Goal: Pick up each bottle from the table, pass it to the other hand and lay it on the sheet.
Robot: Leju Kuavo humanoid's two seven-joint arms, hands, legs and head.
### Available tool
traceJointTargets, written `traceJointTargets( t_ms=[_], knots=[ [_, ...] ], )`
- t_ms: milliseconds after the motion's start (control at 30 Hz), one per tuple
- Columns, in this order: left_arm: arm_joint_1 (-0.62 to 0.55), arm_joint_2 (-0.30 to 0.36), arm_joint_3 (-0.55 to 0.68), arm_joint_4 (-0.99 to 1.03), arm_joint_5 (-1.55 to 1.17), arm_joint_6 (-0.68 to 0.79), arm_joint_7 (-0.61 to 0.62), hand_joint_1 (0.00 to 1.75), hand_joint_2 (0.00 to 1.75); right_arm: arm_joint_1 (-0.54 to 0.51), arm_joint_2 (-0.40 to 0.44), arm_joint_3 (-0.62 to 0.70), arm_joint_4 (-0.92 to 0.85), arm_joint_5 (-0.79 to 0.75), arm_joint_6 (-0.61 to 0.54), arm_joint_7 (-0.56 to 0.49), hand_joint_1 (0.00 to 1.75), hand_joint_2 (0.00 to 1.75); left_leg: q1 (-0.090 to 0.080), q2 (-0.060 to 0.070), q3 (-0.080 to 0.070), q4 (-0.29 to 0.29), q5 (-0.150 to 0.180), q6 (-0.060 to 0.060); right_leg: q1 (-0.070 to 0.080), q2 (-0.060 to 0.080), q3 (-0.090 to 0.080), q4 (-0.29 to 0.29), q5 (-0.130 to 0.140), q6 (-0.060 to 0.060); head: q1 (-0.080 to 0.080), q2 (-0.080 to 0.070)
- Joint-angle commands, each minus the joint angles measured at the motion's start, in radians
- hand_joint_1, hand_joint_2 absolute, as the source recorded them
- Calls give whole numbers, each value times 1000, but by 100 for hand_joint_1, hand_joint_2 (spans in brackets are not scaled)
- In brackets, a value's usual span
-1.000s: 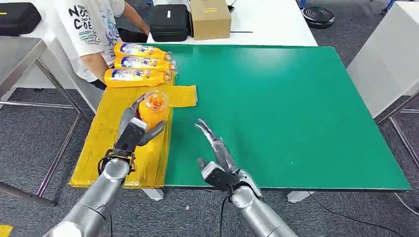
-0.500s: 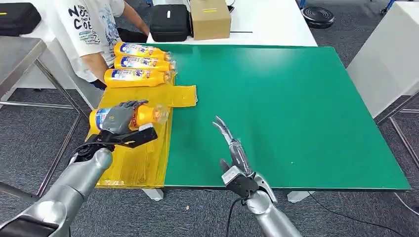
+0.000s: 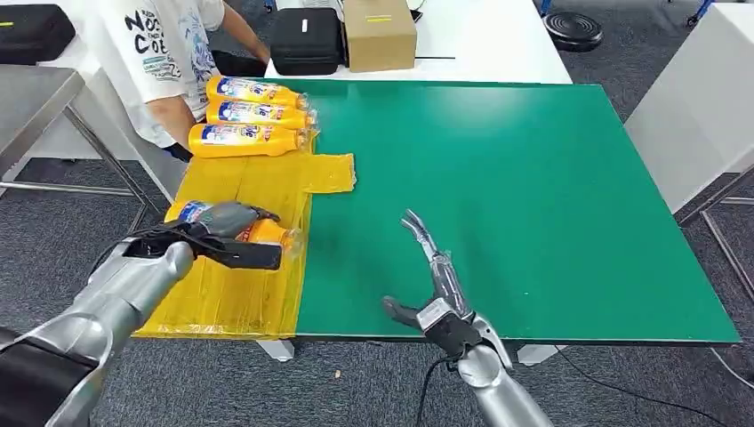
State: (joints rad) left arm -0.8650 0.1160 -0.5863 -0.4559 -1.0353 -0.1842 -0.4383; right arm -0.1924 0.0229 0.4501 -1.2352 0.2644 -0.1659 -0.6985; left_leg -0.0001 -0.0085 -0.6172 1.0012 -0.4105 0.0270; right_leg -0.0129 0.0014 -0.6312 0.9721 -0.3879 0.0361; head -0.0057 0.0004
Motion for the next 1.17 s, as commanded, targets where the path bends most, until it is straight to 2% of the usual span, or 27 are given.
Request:
traceJointTargets(
  t_ms=[33,133,233,667,800,867,967,1033,1100,1133,1167],
  knots=[
    [-66,-40,-87,125,2,-19,-5,175,175,-3,-12,-27,17,-2,9,0,0,175,0,0,1,0,-1,-1,0,-1,2,0,-1,-1,0,0],
    [-45,-51,-98,135,3,-12,19,175,175,-7,-2,-42,23,14,14,0,0,175,1,0,6,0,-3,-1,1,-1,6,0,-3,-1,0,0],
    [-34,-61,-102,135,2,-8,22,175,175,-3,-3,-48,20,17,14,0,0,175,0,0,2,-1,-1,-1,0,-1,2,0,-1,-1,0,0],
    [-5,-71,-88,144,34,-37,11,175,175,20,-4,-66,4,26,28,0,0,175,1,0,5,0,-2,-1,1,-1,6,0,-3,-1,0,0],
    [50,-85,-123,133,2,41,49,175,175,47,-9,-74,-10,32,31,0,0,175,0,0,6,-2,-2,-1,0,0,6,-2,-2,-1,0,0],
    [77,-101,-136,128,-10,92,70,175,175,55,-8,-82,-15,42,40,0,0,175,1,1,15,-1,-7,-2,2,0,16,-1,-7,-2,0,0],
    [102,-112,-160,119,-37,167,109,175,175,58,-5,-89,-14,54,50,0,0,175,0,-1,11,-2,-4,-1,1,-2,12,-2,-4,-2,0,0],
    [127,-121,-167,114,-42,197,123,171,175,55,-6,-90,-11,58,58,0,0,175,-1,0,4,-2,-1,0,-1,-1,4,-1,-1,0,0,0],
    [138,-124,-164,116,-38,199,129,161,175,48,-9,-87,-2,58,56,0,0,175,-1,-1,7,-2,-2,-1,-1,-1,8,-2,-2,-1,0,0],
    [147,-122,-169,115,-43,212,138,148,175,39,-12,-81,8,53,57,0,0,175,-1,0,10,-3,-3,-1,0,-1,11,-3,-3,-1,0,0],
    [152,-122,-165,121,-38,204,138,147,175,28,-14,-73,19,47,57,0,0,175,-1,0,7,-2,-2,-1,-1,0,8,-2,-2,-1,0,0]
  ],
)
